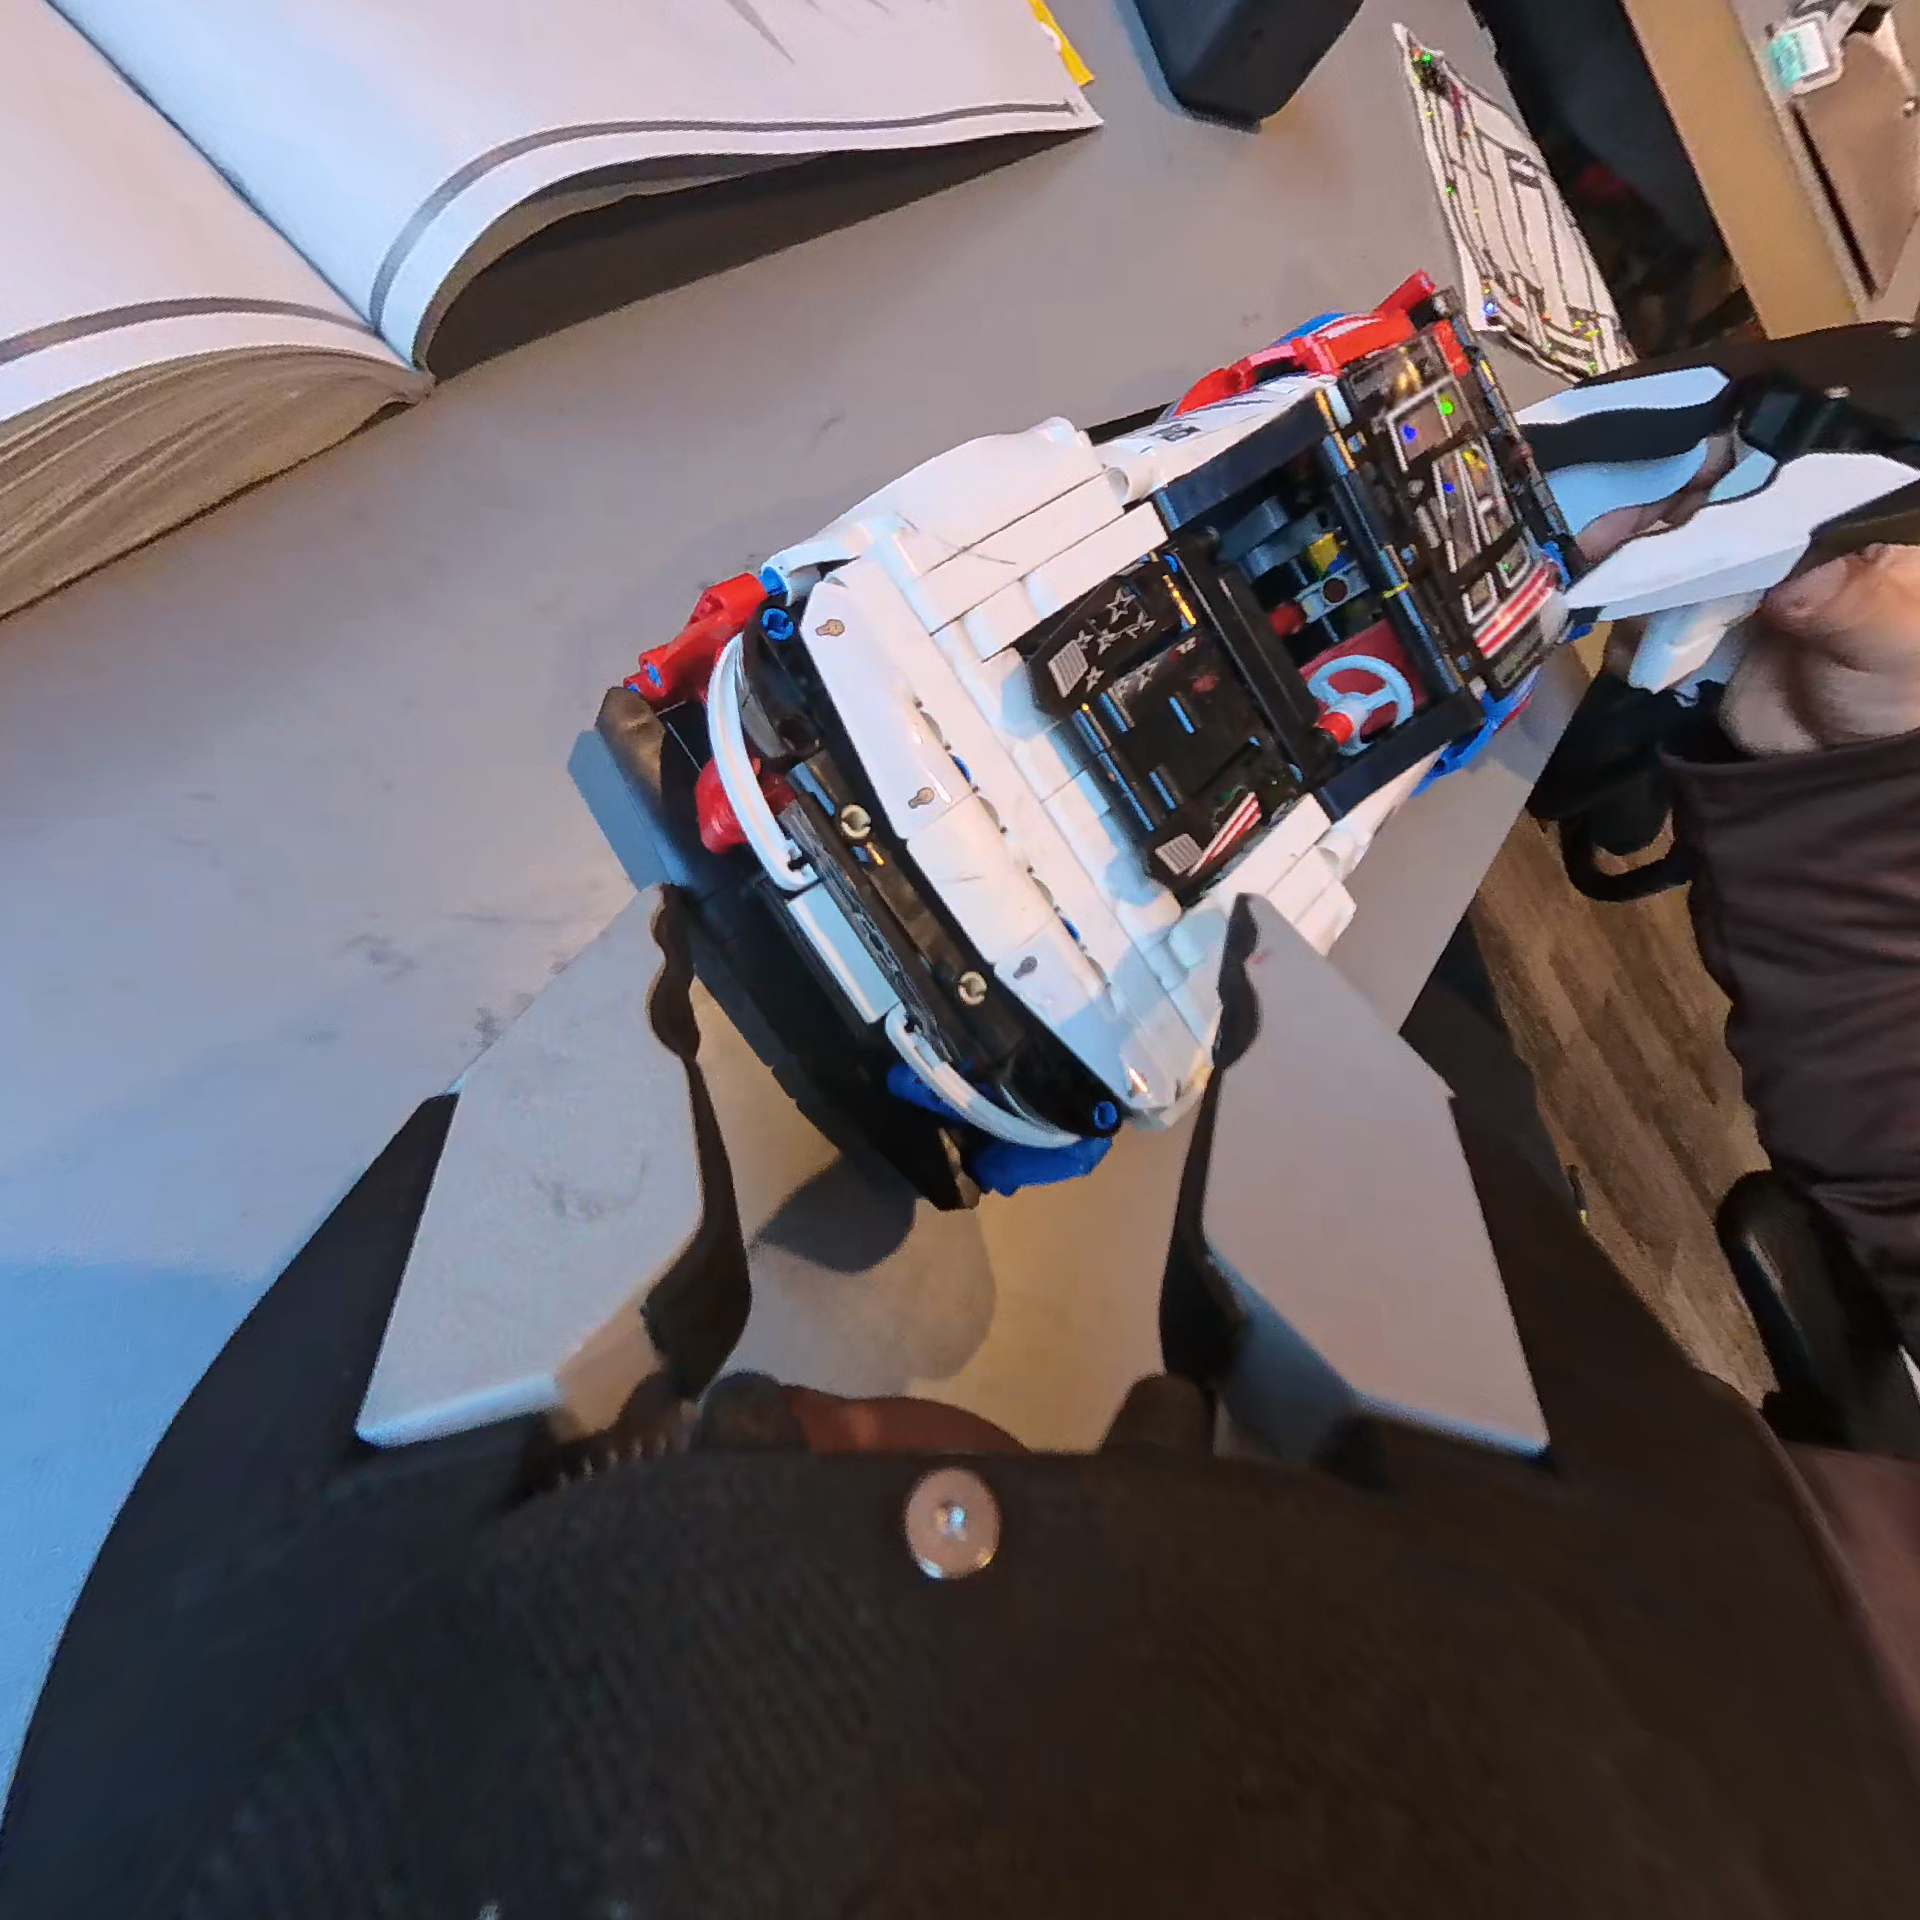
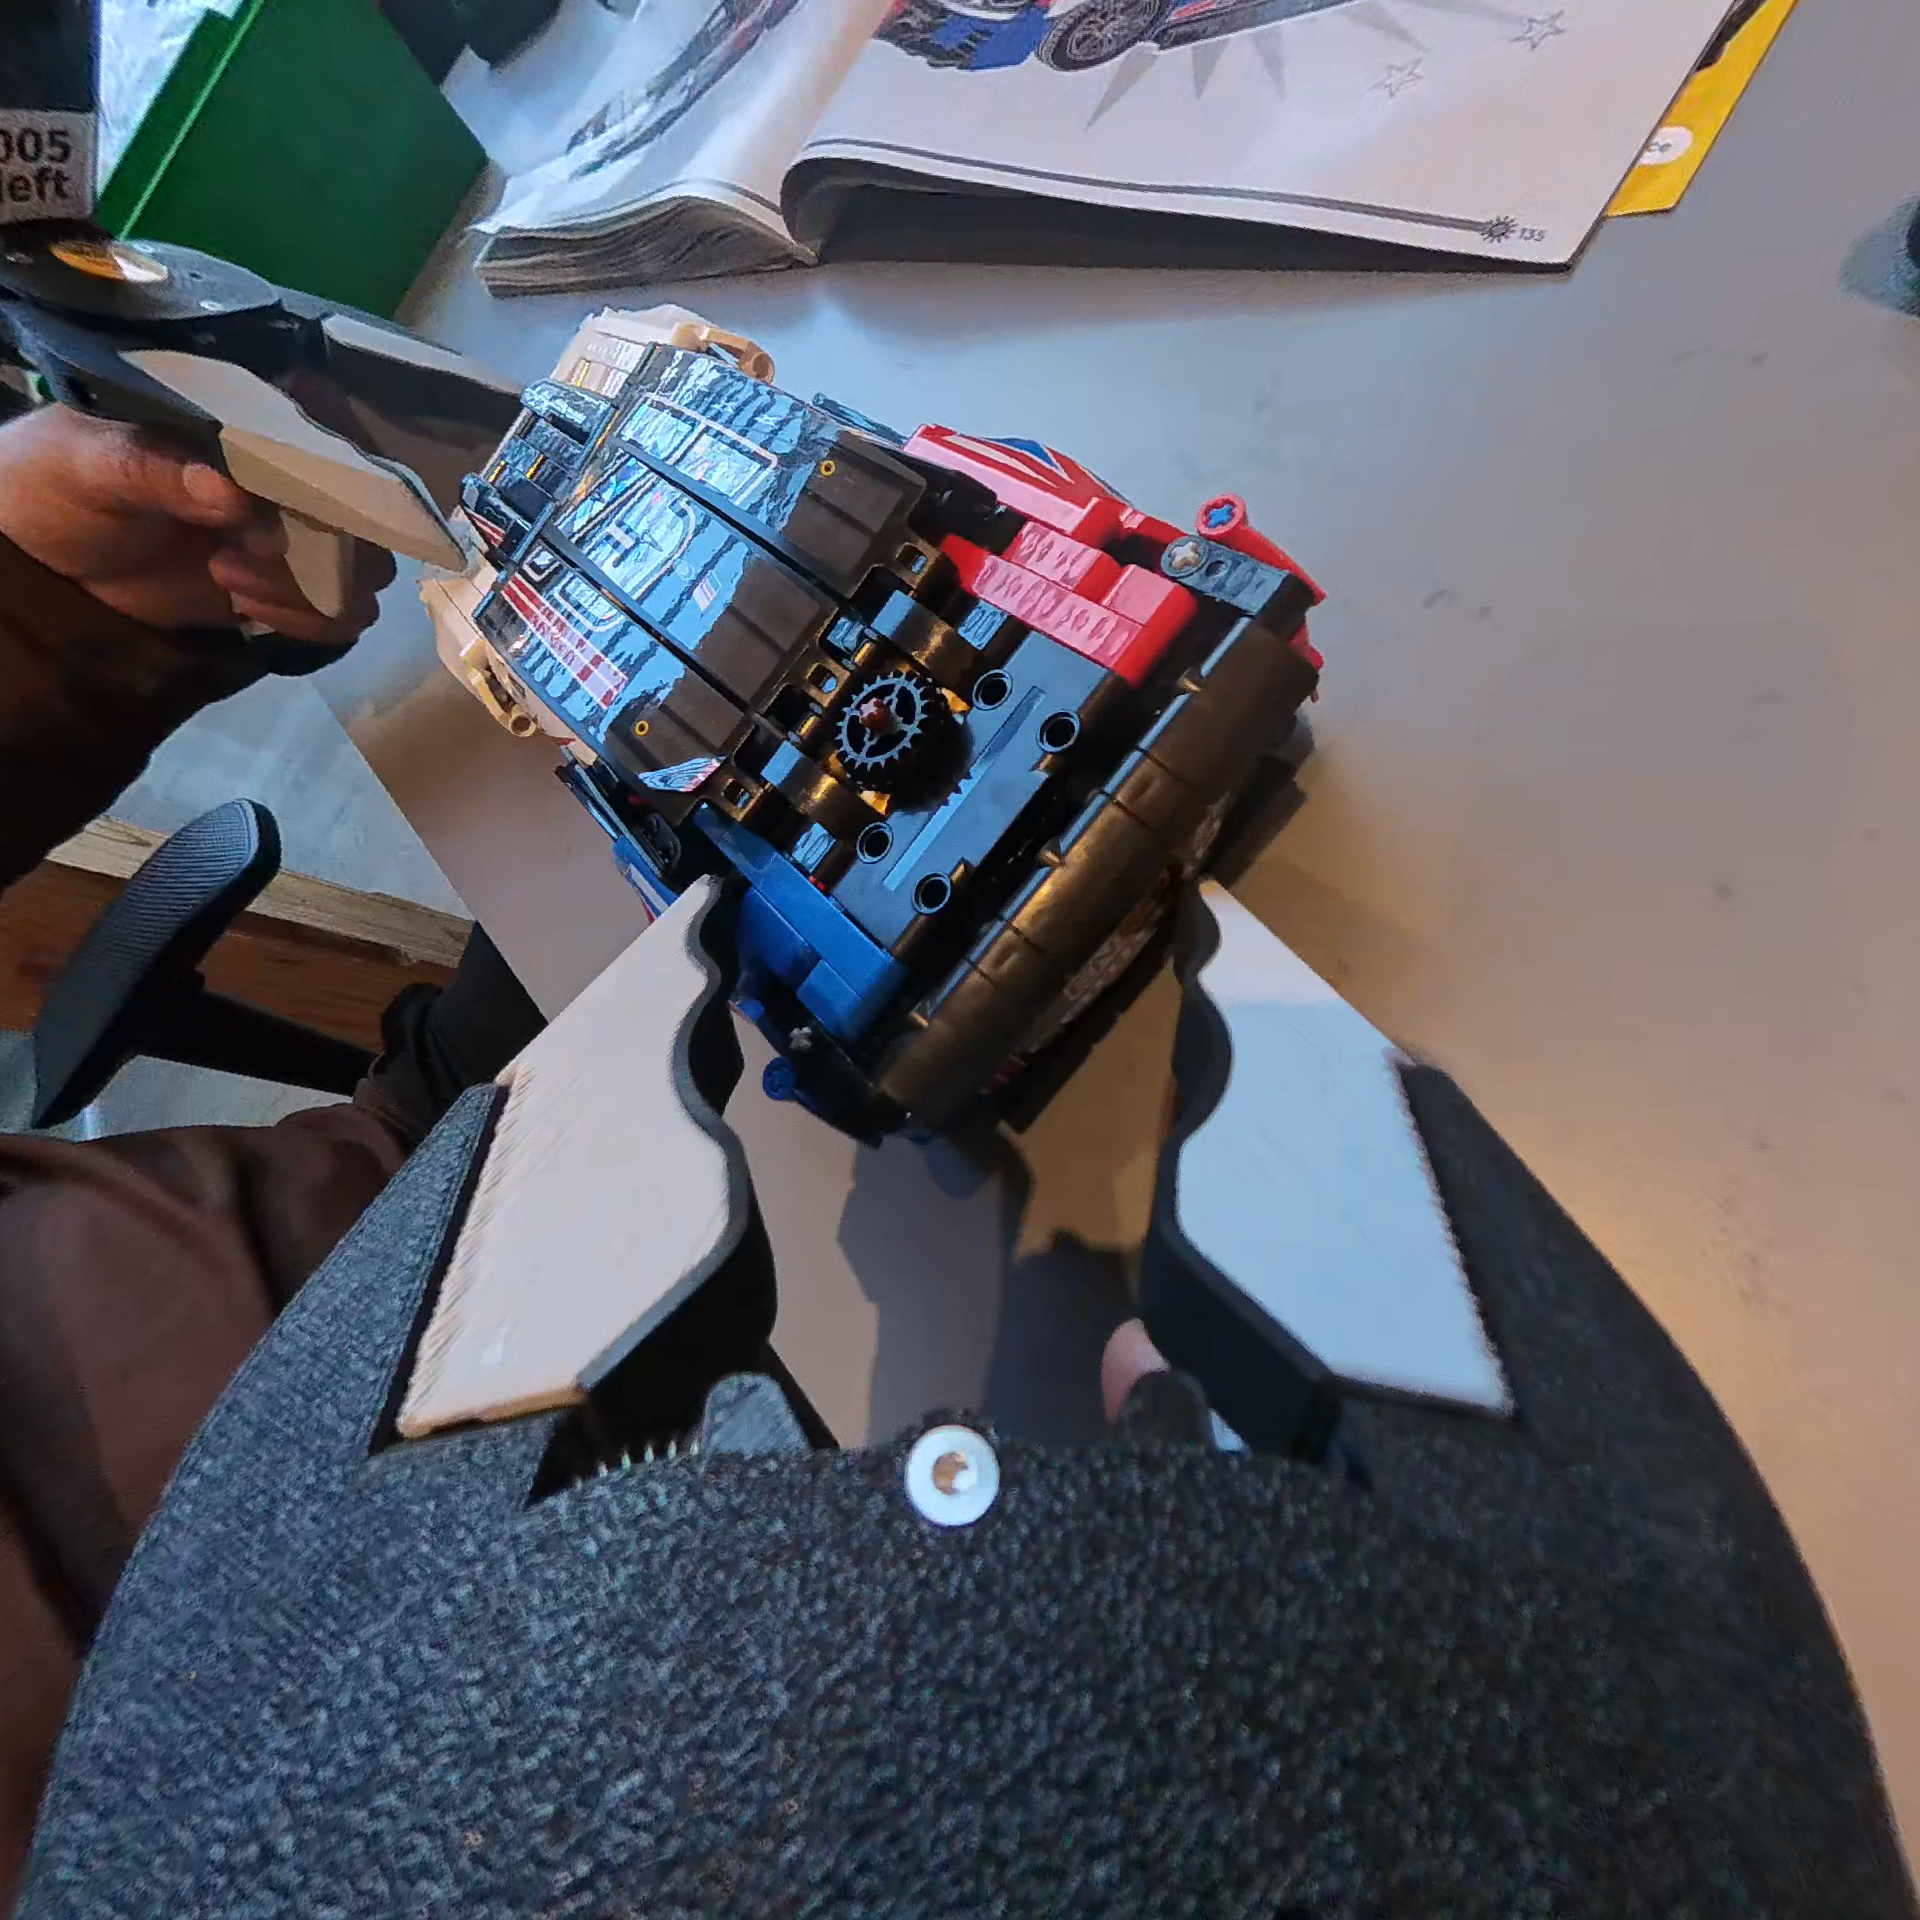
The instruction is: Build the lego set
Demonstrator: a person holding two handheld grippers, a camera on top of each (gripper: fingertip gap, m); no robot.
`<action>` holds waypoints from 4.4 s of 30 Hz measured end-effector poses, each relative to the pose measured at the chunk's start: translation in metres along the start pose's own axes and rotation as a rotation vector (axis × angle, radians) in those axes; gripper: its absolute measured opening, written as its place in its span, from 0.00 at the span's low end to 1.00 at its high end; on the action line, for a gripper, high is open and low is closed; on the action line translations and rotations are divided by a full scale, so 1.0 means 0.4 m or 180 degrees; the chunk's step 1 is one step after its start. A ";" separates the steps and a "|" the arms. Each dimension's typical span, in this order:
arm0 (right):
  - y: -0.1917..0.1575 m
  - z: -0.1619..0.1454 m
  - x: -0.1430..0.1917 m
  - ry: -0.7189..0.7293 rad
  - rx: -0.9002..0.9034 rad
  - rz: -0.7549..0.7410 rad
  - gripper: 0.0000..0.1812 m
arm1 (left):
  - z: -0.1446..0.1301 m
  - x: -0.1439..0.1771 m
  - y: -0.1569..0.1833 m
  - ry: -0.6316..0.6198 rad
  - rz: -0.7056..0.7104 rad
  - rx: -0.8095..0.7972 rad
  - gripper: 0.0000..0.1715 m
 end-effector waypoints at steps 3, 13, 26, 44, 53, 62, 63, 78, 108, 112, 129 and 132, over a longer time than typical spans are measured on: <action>0.020 -0.010 0.028 0.0052 -0.0027 -0.0024 0.43 | -0.002 -0.023 0.029 -0.0003 -0.0075 -0.0101 0.61; 0.082 -0.035 0.134 0.0211 -0.0161 -0.0159 0.38 | 0.020 -0.055 0.058 0.0116 -0.0199 -0.0305 0.53; -0.127 -0.115 0.346 0.1592 0.0683 -0.1388 0.31 | -0.096 0.380 0.020 0.0876 0.1047 -0.1253 0.50; -0.432 -0.285 0.087 0.1737 0.1006 -0.1124 0.31 | -0.478 -0.027 0.323 0.0109 -0.0802 -0.3028 0.41; -0.362 -0.311 0.046 0.1383 0.0881 -0.1686 0.31 | -0.490 -0.007 0.278 0.0341 -0.0842 -0.3766 0.34; -0.478 -0.329 -0.045 0.0775 0.0993 -0.1107 0.21 | -0.528 0.027 0.323 0.0343 -0.1029 -0.3816 0.31; -0.483 -0.338 -0.052 0.0719 0.0986 -0.1184 0.21 | -0.534 0.023 0.326 0.0316 -0.0987 -0.3777 0.32; -0.587 -0.411 -0.125 0.0215 0.0748 -0.0891 0.09 | -0.572 0.050 0.241 0.0385 -0.0367 -0.3464 0.29; -0.598 -0.335 -0.237 0.0119 0.1222 -0.0750 0.01 | -0.266 0.539 -0.146 0.0584 0.2035 -0.1764 0.11; -0.603 -0.328 -0.246 0.0135 0.1180 -0.0657 0.02 | -0.236 0.518 -0.257 0.0156 0.2007 -0.1614 0.15; -0.614 -0.331 -0.241 0.0123 0.1236 -0.0591 0.02 | -0.219 0.422 -0.333 -0.0018 0.1583 -0.1552 0.02; -0.615 -0.337 -0.232 0.0137 0.1261 -0.0639 0.02 | -0.231 0.424 -0.328 0.0077 0.1608 -0.1543 0.02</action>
Point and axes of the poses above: each gripper's, where its closed fingertips meet, x back along the fingers, z out of its top, y = z × x across the jaws, the point moved 8 cm from there along x, back along the fingers, and after that the axes turned 1 degree about x, right-handed, at the moved point
